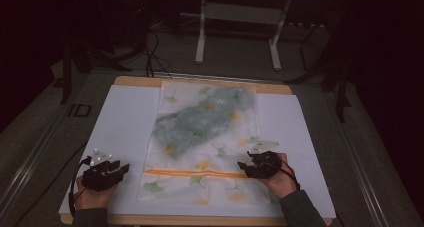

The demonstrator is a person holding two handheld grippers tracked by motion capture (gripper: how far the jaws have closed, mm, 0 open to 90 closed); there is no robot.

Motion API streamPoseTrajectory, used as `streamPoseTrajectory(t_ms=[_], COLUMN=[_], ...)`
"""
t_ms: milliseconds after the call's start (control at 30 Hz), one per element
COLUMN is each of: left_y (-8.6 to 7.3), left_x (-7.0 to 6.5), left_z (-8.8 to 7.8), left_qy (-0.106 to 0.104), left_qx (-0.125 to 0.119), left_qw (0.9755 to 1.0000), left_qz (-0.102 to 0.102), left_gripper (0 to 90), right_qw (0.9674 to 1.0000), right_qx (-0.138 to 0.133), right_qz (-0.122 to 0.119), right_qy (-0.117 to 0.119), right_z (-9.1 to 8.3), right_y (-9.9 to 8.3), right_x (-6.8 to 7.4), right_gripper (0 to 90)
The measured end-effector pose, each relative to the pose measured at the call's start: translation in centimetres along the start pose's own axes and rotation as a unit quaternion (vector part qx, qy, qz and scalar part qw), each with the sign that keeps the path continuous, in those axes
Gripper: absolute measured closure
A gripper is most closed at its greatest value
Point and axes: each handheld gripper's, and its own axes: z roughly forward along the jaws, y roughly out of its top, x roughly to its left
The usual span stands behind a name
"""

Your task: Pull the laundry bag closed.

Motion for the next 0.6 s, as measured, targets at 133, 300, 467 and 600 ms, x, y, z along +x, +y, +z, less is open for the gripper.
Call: streamPoseTrajectory(t_ms=[133,300,467,600], left_y=[0.1,0.1,0.2,0.2], left_x=[-0.3,-0.2,-0.1,-0.1], left_z=[-0.1,-0.2,-0.4,-0.4], left_qy=[-0.007,-0.004,-0.013,-0.014], left_qx=[-0.003,0.0,0.0,0.0], left_qw=[1.0,1.0,0.9999,0.9999], left_qz=[0.0,0.0,0.001,0.001], left_gripper=[56.5,55.7,55.8,55.9], right_qw=[0.9999,0.9996,0.9989,0.9981], right_qx=[0.002,0.007,0.015,0.021], right_qz=[-0.013,-0.026,-0.043,-0.055], right_qy=[0.005,0.009,0.013,0.015], right_z=[0.2,0.6,1.0,1.3], right_y=[0.7,1.4,2.0,2.6], right_x=[0.5,1.0,1.5,1.9], right_gripper=[44.9,45.4,46.6,47.6])
